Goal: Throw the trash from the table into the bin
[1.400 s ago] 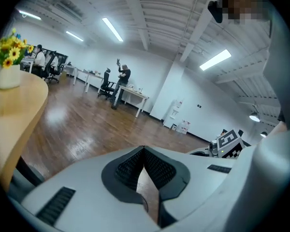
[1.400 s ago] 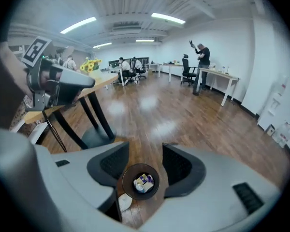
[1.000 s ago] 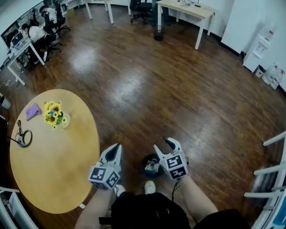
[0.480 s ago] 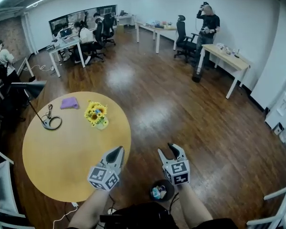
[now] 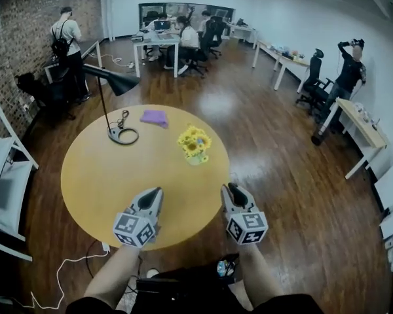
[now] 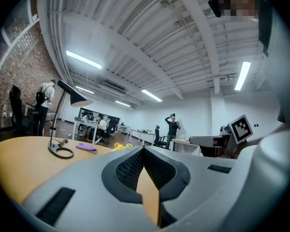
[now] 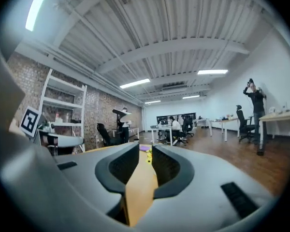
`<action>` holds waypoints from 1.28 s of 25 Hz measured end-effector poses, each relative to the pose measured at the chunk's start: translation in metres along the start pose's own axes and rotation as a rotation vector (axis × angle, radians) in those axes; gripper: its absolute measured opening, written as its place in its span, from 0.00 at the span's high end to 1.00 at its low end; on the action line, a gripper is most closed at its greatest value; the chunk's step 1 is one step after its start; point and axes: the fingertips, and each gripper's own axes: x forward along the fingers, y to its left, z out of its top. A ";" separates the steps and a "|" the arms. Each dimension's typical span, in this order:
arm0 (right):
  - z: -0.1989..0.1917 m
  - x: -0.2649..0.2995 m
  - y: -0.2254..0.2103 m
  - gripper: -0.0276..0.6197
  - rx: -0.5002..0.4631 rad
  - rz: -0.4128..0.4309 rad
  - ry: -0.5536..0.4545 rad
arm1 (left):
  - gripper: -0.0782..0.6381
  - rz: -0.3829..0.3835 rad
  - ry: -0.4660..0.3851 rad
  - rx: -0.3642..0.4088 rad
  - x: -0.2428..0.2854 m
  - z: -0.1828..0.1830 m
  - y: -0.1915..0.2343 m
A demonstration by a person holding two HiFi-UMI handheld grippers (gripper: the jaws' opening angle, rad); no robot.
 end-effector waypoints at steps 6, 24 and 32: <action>0.013 0.052 0.071 0.95 -0.009 0.130 -0.013 | 0.89 0.148 -0.018 0.006 -0.057 0.015 0.072; -0.015 0.128 0.196 0.96 0.088 0.309 0.023 | 0.89 0.331 -0.079 0.010 -0.156 0.040 0.181; -0.022 0.132 0.207 0.96 0.108 0.310 0.033 | 0.89 0.334 -0.092 -0.020 -0.164 0.037 0.195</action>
